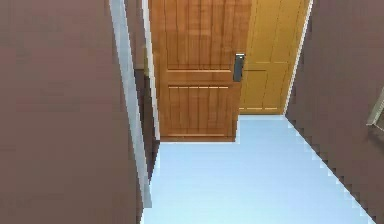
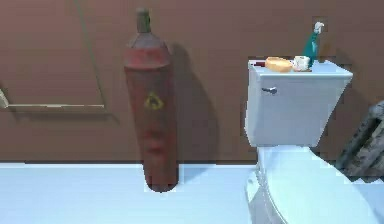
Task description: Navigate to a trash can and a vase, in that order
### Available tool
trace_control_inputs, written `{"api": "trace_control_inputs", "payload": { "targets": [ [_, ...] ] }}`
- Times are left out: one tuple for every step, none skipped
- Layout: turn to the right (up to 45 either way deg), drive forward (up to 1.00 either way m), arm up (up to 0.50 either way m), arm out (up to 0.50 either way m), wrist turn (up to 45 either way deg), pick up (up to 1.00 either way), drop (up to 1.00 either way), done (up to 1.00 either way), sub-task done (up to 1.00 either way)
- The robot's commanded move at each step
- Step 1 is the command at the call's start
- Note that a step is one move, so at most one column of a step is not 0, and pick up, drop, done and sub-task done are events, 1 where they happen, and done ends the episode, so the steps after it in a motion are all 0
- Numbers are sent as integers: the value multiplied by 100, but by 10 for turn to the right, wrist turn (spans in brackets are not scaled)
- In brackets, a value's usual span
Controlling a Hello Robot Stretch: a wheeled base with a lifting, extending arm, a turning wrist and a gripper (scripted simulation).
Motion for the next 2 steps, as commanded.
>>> {"api": "trace_control_inputs", "payload": {
  "targets": [
    [0, 100, 0, 0, 0, 0, 0, 0, 0],
    [-30, 0, 0, 0, 0, 0, 0, 0, 0]
  ]
}}
